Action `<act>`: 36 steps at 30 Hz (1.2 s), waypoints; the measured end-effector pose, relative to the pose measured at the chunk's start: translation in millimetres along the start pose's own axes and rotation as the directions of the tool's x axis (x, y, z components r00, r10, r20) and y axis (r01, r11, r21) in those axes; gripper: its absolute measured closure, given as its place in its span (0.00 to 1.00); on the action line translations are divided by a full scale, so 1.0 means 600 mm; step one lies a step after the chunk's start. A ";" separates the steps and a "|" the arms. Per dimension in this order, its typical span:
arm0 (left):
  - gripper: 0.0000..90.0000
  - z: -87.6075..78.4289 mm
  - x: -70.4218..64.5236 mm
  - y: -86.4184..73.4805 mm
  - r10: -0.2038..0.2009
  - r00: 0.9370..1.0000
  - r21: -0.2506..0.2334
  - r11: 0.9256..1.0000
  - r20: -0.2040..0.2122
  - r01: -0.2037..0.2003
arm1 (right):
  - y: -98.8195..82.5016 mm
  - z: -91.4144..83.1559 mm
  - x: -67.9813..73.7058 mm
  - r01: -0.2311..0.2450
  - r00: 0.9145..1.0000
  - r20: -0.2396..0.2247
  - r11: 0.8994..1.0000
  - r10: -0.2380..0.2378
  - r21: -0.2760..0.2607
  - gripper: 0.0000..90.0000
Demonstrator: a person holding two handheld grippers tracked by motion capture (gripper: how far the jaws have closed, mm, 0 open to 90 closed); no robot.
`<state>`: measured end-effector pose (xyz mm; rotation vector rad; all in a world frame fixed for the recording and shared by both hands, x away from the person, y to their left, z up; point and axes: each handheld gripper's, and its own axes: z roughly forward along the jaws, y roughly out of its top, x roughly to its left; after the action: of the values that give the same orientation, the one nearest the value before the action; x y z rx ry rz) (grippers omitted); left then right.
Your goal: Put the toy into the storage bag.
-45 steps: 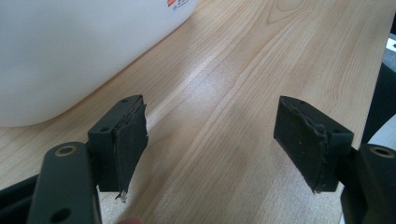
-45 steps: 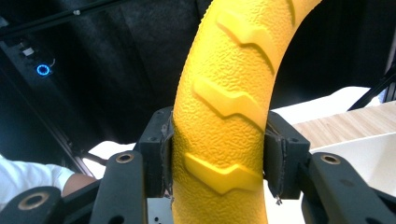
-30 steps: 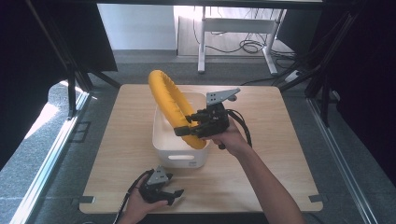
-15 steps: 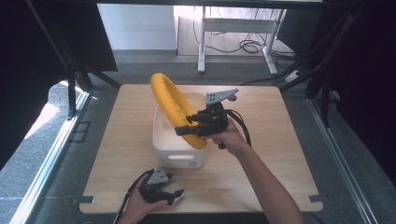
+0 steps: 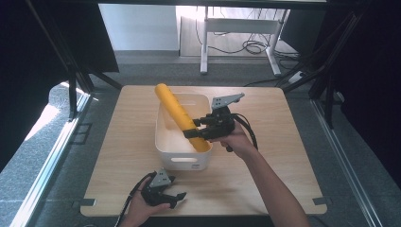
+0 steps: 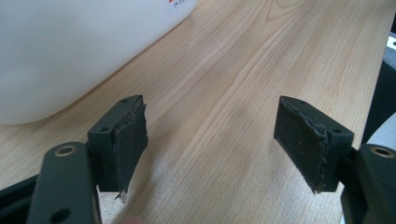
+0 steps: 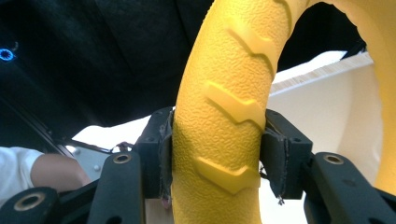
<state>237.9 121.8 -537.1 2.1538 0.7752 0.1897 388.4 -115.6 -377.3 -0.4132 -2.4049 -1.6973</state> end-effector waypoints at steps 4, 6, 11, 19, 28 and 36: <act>0.29 0.001 -0.001 0.000 0.002 1.000 0.004 1.000 0.001 -0.002 | -0.005 -0.004 -0.002 -0.003 1.000 0.012 1.000 0.003 0.001 0.55; 0.28 0.001 -0.001 0.000 0.002 1.000 0.004 1.000 0.002 -0.002 | -0.005 -0.007 -0.002 0.012 1.000 0.025 1.000 -0.012 -0.002 0.54; 0.28 0.001 -0.001 0.000 0.000 1.000 0.004 1.000 0.004 -0.001 | -0.003 -0.010 0.004 0.040 0.997 0.060 0.999 -0.040 0.001 0.51; 0.28 0.001 -0.001 0.000 0.000 1.000 0.002 1.000 0.002 0.000 | -0.008 -0.011 0.012 0.044 0.996 0.080 0.999 -0.043 -0.021 0.43; 0.28 0.000 -0.001 0.000 -0.002 1.000 -0.004 1.000 -0.002 0.002 | -0.013 -0.032 0.034 0.073 0.993 0.103 0.995 -0.065 -0.068 0.39; 0.28 0.001 -0.002 0.000 0.000 1.000 0.000 1.000 -0.001 0.000 | -0.037 -0.068 0.030 0.055 0.986 0.161 0.991 -0.035 -0.124 0.39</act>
<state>237.3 120.8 -537.5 2.1543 0.7754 0.1909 363.4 -158.6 -378.2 -0.5352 -2.4382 -1.9138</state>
